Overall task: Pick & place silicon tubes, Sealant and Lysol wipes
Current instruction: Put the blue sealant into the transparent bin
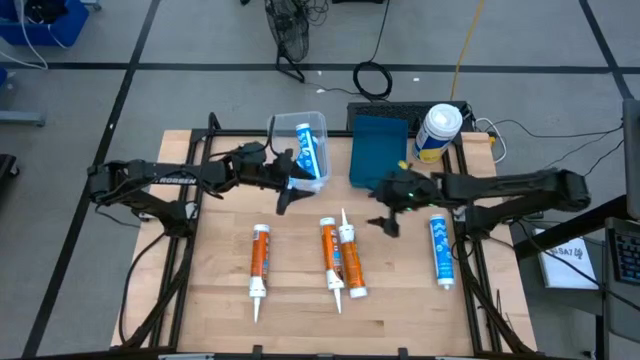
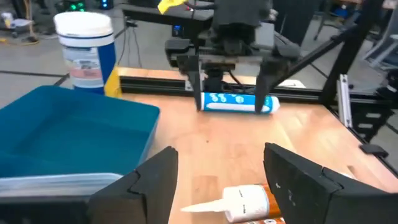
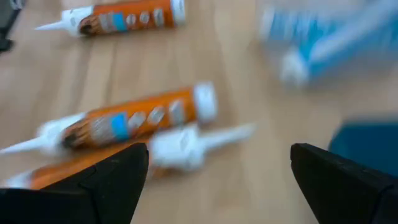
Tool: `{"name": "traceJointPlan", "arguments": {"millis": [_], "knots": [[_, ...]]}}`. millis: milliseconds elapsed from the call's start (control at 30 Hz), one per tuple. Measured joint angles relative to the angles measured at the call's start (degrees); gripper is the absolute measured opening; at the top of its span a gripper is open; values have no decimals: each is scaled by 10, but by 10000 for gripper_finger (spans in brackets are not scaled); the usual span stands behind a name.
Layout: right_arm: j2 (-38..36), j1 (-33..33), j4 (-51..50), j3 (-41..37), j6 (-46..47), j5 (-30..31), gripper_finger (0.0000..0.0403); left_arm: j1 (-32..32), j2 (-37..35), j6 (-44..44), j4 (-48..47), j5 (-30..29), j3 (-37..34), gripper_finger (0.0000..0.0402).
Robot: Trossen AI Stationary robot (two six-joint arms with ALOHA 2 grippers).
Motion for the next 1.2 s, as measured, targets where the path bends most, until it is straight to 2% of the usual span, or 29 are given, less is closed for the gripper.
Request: {"name": "traceJointPlan", "arguments": {"millis": [133,333,433,733,1000,1200], "knots": [[-45,30,-178,0,150,9,368,-5,0,28,-18,-9,0,241],[-56,56,-479,-1,430,26,368,-6,0,39,-18,-15,0,236],[-55,83,-571,-1,553,31,368,-5,0,52,-18,-16,0,235],[-32,171,-555,-22,762,22,365,-6,0,73,-24,-16,0,239],[42,235,-528,-45,918,-51,364,-6,0,122,-45,-16,0,238],[118,266,-513,-46,1013,-141,364,-6,0,147,-73,-16,0,236]]}}
